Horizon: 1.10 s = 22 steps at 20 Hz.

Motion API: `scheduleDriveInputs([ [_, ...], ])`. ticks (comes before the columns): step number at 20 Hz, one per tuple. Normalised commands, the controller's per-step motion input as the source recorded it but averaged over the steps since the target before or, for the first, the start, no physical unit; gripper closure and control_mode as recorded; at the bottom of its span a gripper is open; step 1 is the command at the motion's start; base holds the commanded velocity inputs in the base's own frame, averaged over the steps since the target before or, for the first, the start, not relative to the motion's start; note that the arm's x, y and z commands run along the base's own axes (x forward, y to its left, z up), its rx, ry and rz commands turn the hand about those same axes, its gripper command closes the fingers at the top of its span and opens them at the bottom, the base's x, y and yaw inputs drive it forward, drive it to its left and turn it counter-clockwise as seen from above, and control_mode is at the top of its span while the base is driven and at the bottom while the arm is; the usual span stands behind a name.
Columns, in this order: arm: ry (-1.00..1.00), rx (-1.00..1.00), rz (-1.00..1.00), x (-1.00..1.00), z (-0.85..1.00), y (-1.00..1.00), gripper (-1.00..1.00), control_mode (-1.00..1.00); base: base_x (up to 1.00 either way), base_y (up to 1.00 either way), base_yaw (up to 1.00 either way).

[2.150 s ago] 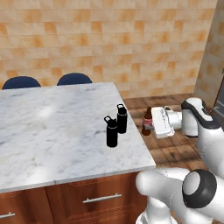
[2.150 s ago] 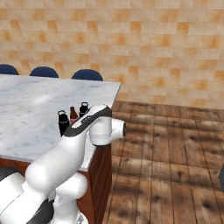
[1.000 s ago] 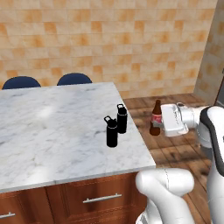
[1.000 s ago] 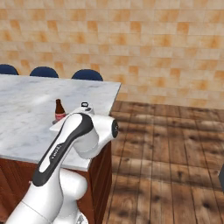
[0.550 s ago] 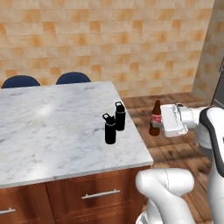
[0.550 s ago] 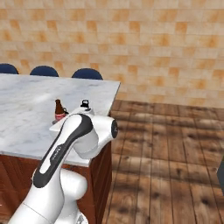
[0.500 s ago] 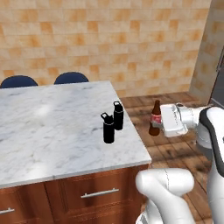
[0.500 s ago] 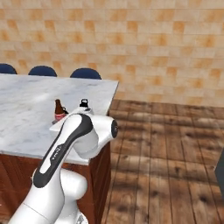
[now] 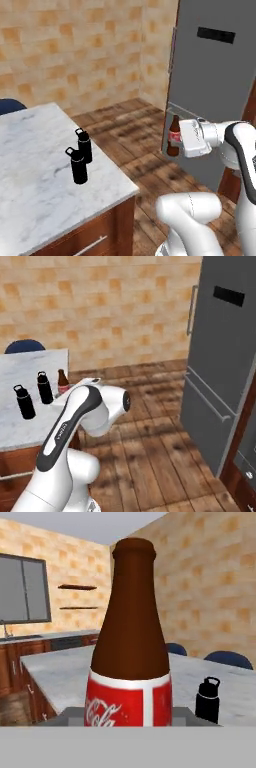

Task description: Pick the water bottle, water bottle, bottled drink from the counter and place them in the open cabinet.

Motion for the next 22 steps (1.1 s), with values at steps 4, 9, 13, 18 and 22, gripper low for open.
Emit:
scheduleDriveInputs([
  [4, 0.0, 0.0, 0.0, 0.0, 0.0, 0.0, 1.0, 1.0, 0.0, 0.08, -0.94],
  [9, 0.0, 0.0, 0.0, 0.0, 0.0, 0.0, 1.0, 1.0, 0.0, 0.05, -0.94],
  [13, 0.0, 0.0, 0.0, 0.0, 0.0, 0.0, 1.0, 1.0, 0.0, 0.0, -0.93],
  [18, 0.0, 0.0, 0.0, 0.0, 0.0, 0.0, 1.0, 1.0, 0.0, 0.01, -0.91],
  [22, 0.0, 0.0, 0.0, 0.0, 0.0, 0.0, 1.0, 1.0, 0.0, 0.01, -0.85],
])
